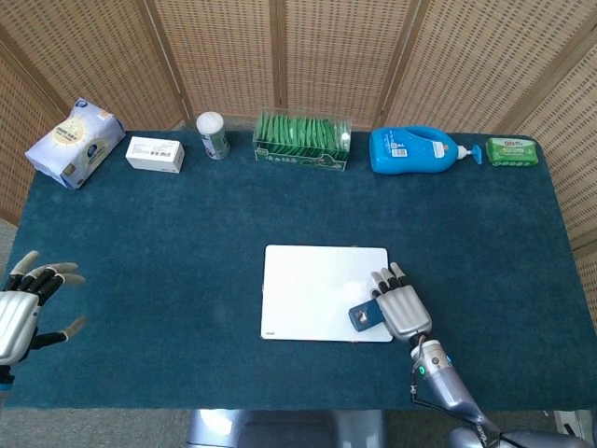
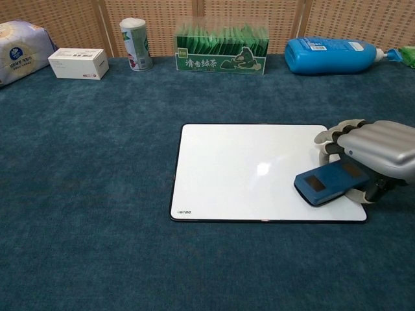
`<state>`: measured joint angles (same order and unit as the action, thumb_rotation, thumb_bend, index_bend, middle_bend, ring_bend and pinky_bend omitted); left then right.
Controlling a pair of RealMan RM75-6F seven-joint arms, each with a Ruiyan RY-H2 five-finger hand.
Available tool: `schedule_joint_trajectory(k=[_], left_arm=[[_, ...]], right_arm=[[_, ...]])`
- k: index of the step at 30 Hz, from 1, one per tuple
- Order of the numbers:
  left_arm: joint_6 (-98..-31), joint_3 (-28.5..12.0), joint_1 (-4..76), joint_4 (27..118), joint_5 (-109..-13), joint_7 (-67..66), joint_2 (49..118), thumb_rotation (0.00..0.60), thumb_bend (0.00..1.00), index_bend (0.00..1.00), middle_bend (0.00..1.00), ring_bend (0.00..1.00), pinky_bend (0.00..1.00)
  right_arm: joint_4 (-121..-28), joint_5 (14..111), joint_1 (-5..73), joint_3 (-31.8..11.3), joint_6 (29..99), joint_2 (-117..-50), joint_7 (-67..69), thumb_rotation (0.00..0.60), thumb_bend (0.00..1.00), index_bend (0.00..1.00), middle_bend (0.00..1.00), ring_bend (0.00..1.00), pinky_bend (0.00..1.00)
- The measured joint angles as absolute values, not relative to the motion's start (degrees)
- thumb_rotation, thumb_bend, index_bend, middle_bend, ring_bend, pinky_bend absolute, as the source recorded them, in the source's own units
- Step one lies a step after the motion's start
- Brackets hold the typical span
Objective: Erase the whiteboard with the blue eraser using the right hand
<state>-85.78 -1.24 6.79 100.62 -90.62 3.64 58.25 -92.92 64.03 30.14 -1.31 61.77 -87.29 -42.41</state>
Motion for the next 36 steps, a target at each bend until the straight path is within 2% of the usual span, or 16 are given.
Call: schedule_joint_trajectory(k=[9, 17, 23, 31, 36], left_arm=[[-85.98, -1.09, 6.49, 99.85, -90.51, 4.48, 58.43, 0.600, 0.26, 0.36, 0.28, 0.26, 0.08], [-85.51, -1.30, 6.94, 99.43, -90.60, 4.80, 58.64, 0.600, 0.26, 0.36, 0.28, 0.26, 0.08], [-85.05, -1.48, 7.40, 99.61, -90.74, 4.50, 58.75, 0.600, 0.26, 0.36, 0.28, 0.26, 0.08], [-84.33, -1.60, 8.09, 100.88, -91.08, 2.90, 59.08, 0.600, 0.26, 0.36, 0.28, 0.26, 0.08], [-84.53, -1.66, 8.02, 101.42, -90.89, 2.39, 58.84, 0.600, 0.26, 0.36, 0.28, 0.26, 0.08]], right_arm=[[-92.55, 62.41, 32.19, -2.62, 60.44, -87.53, -43.78, 0.600, 0.40, 0.75, 0.13, 0.00, 0.00], [-92.87, 62.01, 31.32, -1.39, 61.64, -86.70, -43.75, 0.600, 0.40, 0.75, 0.13, 0.00, 0.00], [-93.60, 61.95, 30.36, -1.05, 63.26, -83.71, -43.38, 0.600, 0.40, 0.75, 0.13, 0.00, 0.00], [-96.48, 61.74, 29.35, -2.56, 65.39, -76.38, -40.62, 0.600, 0.40, 0.75, 0.13, 0.00, 0.00], [-97.47, 61.40, 28.98, -3.13, 65.60, -74.55, -38.86, 0.600, 0.40, 0.75, 0.13, 0.00, 0.00]])
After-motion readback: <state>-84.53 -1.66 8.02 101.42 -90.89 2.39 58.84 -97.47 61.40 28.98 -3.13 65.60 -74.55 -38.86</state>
